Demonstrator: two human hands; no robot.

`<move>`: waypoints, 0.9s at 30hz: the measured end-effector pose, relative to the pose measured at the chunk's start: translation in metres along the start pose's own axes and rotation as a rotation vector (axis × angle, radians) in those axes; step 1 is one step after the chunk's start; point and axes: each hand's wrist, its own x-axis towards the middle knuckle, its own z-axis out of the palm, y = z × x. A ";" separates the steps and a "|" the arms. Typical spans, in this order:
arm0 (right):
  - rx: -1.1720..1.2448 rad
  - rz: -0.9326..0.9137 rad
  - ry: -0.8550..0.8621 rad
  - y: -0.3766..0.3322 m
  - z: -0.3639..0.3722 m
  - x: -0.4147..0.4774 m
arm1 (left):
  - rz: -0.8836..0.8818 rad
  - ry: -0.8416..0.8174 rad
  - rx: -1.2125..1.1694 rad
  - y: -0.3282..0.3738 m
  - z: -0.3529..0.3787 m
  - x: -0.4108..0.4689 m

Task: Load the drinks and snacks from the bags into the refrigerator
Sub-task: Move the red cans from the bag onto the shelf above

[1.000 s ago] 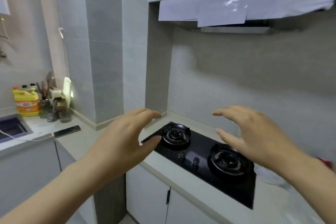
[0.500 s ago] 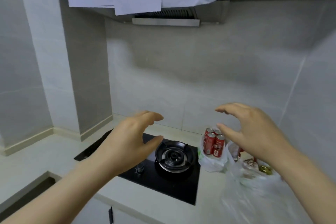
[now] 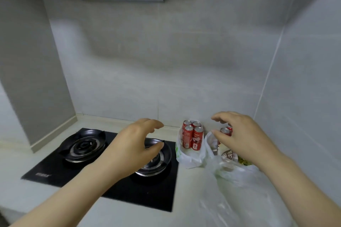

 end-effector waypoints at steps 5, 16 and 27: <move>-0.026 0.045 -0.062 0.017 0.025 0.034 | 0.026 -0.026 -0.021 -0.024 0.022 0.044; -0.084 0.173 -0.178 0.061 0.091 0.116 | 0.073 -0.135 -0.085 -0.100 0.079 0.155; -0.059 0.225 -0.278 0.134 0.136 0.165 | 0.070 -0.270 -0.108 -0.118 0.162 0.234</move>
